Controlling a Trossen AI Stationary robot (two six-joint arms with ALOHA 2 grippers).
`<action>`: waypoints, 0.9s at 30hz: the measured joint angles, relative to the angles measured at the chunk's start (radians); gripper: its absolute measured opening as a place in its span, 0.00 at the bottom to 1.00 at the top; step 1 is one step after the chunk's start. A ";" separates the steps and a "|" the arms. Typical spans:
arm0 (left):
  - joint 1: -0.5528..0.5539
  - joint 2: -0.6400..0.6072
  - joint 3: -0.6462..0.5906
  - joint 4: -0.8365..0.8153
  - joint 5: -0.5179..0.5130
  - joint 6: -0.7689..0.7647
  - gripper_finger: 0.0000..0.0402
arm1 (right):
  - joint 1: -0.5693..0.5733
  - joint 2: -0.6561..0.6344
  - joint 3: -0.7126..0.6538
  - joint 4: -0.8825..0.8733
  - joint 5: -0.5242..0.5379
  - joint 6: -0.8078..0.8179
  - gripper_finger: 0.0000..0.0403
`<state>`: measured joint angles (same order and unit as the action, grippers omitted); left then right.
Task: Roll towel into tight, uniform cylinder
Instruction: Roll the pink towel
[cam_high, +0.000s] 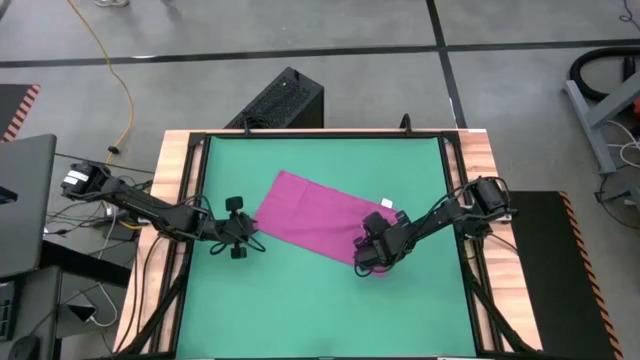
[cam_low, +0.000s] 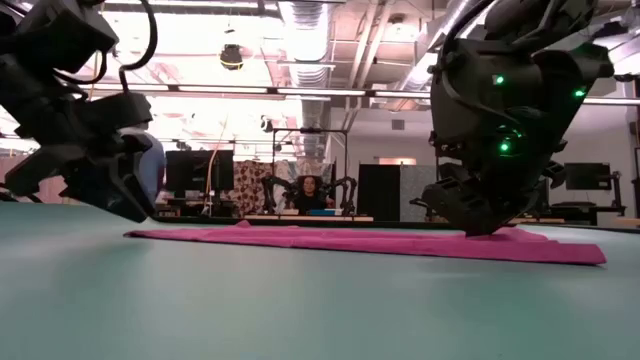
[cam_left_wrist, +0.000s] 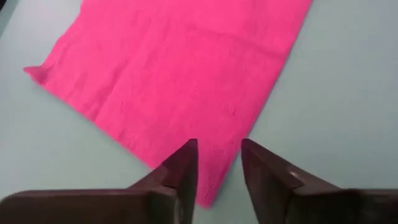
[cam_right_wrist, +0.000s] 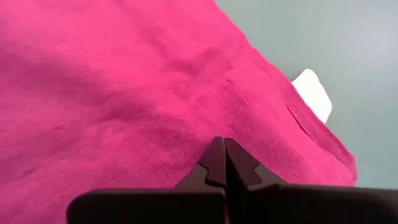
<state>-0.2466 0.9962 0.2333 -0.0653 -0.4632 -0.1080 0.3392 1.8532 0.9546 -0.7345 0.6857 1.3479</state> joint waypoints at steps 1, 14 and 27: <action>0.000 0.000 0.000 0.015 0.002 -0.009 0.32 | 0.013 0.001 0.012 -0.004 0.015 0.000 0.02; -0.005 -0.051 0.000 0.400 0.052 -0.004 0.38 | 0.189 0.001 0.200 -0.144 0.130 -0.025 0.02; -0.113 -0.051 0.000 0.545 0.140 -0.037 0.30 | 0.417 0.121 0.200 -0.017 0.088 0.161 0.02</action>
<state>-0.3592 0.9447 0.2333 0.4796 -0.3233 -0.1449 0.7558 1.9739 1.1545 -0.7512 0.7732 1.5094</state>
